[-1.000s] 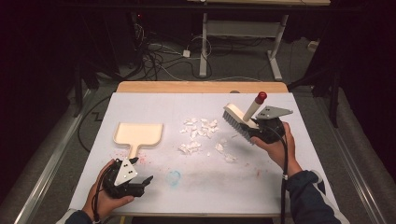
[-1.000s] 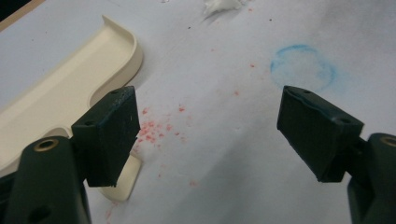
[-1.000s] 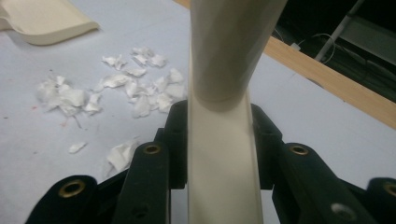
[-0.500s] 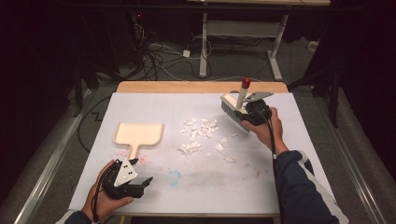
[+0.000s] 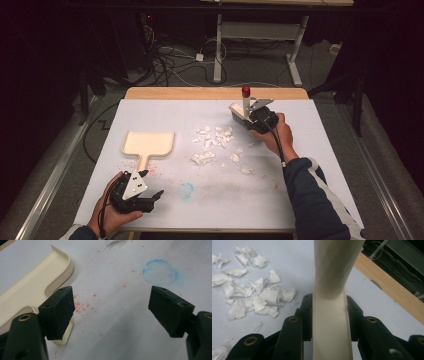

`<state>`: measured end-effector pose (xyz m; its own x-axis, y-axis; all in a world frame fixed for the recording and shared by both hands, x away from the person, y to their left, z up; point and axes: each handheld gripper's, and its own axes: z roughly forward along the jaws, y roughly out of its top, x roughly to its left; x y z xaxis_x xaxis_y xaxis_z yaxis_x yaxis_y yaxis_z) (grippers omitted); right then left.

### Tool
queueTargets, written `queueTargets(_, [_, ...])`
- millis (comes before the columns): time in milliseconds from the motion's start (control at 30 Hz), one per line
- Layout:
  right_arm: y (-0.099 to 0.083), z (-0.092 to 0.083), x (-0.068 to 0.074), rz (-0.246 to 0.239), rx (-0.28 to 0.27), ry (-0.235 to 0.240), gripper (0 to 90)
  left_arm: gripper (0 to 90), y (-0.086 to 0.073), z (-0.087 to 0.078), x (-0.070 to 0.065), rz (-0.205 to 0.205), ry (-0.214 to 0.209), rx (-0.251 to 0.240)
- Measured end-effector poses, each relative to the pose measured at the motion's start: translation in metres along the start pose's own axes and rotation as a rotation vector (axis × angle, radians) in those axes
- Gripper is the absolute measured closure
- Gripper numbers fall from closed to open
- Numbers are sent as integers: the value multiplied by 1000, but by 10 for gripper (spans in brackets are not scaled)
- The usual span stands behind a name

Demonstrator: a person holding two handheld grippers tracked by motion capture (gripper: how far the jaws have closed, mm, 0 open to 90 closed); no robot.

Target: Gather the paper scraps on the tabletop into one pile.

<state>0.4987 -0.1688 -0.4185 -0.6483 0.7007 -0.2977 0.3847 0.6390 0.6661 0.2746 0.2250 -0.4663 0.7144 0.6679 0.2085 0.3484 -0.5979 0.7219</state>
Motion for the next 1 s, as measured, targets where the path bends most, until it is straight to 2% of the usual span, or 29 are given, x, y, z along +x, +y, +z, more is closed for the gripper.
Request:
queueTargets(267, [-2, 1, 7, -11, -8, 11, 677, 205, 0, 0, -1, 2, -1, 2])
queueTargets(367, [-3, 2, 11, -9, -21, 31, 677, 205, 0, 0, -1, 4, 0, 3])
queueTargets(433, [-5, 2, 19, -44, -33, 37, 676, 205, 0, 0, 0, 1, 0, 2])
queueTargets(467, [-5, 2, 19, -44, -33, 37, 676, 205, 0, 0, 0, 1, 1, 2])
queueTargets(500, [-8, 2, 25, -79, -39, 48, 674, 205, 0, 0, 0, 1, 1, 2])
queueTargets(567, [-10, 1, 29, -96, -38, 56, 674, 205, 0, 0, 0, 8, 5, -3])
queueTargets(600, [-14, -2, 34, -144, -51, 60, 673, 205, 0, 0, 0, 7, 6, -4])
queueTargets(633, [-14, -2, 34, -144, -51, 60, 673, 205, 0, 0, 0, 7, 6, -4])
queueTargets(667, [-18, -6, 38, -161, -63, 86, 672, 205, 0, 0, 0, 8, 6, -4])
queueTargets(733, [-20, -9, 40, -171, -67, 99, 672, 205, 0, 0, -1, -1, 2, 0])
queueTargets(767, [-25, -14, 43, -198, -75, 147, 669, 205, 0, 0, 0, 8, 7, -4])
queueTargets(867, [-29, -21, 46, -221, -73, 169, 670, 205, 0, 0, -1, 2, 2, 5])
queueTargets(900, [-33, -28, 50, -226, -84, 199, 670, 205, 0, 0, -1, 2, 2, 5])
queueTargets(1000, [-38, -39, 55, -243, -97, 229, 671, 204, 1, 0, -2, 2, 1, 3])
